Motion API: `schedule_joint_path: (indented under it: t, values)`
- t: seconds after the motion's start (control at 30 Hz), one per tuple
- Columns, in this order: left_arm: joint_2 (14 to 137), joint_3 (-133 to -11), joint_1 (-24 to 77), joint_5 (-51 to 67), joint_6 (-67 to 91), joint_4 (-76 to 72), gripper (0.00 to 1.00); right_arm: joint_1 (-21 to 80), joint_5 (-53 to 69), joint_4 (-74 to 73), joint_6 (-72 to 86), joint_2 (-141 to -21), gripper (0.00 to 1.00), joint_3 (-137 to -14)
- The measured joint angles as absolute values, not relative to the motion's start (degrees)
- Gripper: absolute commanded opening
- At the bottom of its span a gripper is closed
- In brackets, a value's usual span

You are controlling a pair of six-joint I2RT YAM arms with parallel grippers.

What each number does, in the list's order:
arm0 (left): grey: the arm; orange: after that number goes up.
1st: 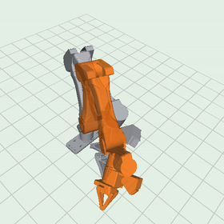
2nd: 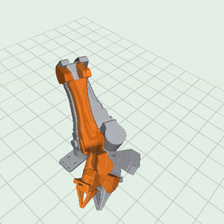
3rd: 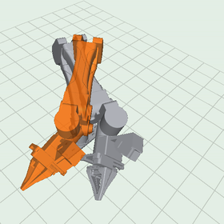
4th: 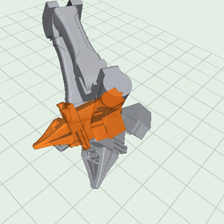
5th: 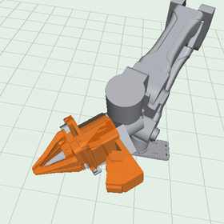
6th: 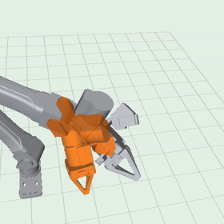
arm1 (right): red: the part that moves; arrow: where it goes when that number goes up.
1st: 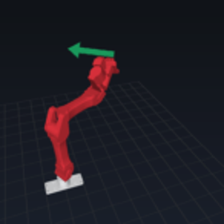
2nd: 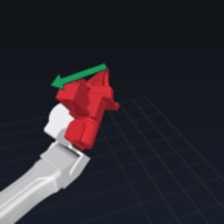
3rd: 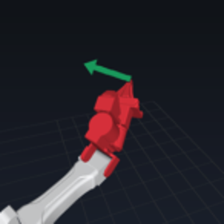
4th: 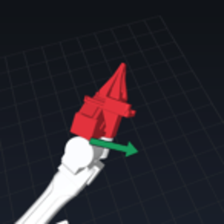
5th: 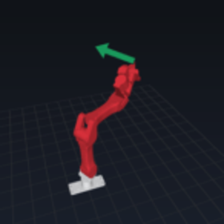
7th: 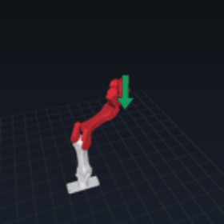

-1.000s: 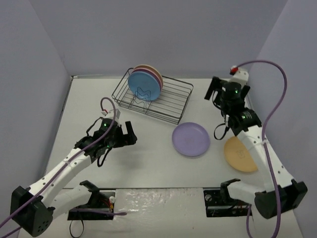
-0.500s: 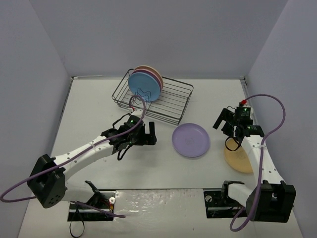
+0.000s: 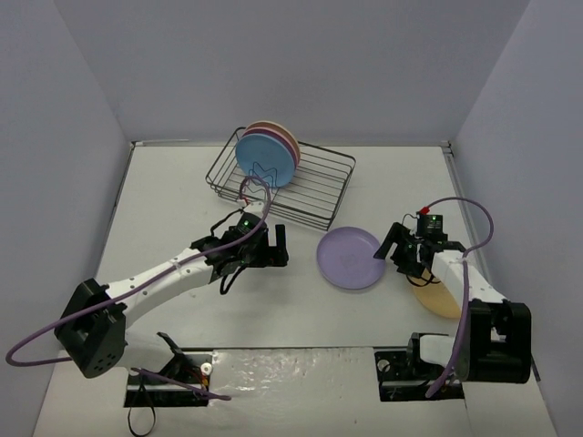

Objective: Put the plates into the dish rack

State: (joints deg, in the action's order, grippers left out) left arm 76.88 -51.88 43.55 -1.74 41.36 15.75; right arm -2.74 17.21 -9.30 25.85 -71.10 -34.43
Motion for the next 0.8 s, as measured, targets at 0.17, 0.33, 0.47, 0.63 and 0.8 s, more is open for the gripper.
schedule_joint_path:
  t: [0.17, 0.33, 0.47, 0.63, 0.8]
  values:
    - [75.6, -51.9, 43.5, -3.1, 41.4, 15.8, 0.97, -1.4, 17.5, -6.3, 26.6, -73.6, 0.55, -33.5]
    - [74.7, -51.9, 43.5, -4.5, 41.3, 16.3, 0.97, 1.0, 16.8, -3.1, 27.9, -77.4, 0.36, -33.3]
    - [73.2, -51.9, 43.5, -6.6, 41.3, 17.7, 0.97, 1.6, 15.8, -0.5, 29.3, -78.5, 0.23, -32.8]
    - [69.7, -51.9, 43.3, -9.2, 41.3, 19.7, 0.97, 1.6, 13.5, 0.5, 30.8, -78.5, 0.0, -32.3]
    - [66.0, -51.8, 42.3, -10.6, 41.3, 21.1, 0.97, 2.0, 6.8, -5.6, 31.1, -72.9, 0.0, -34.7]
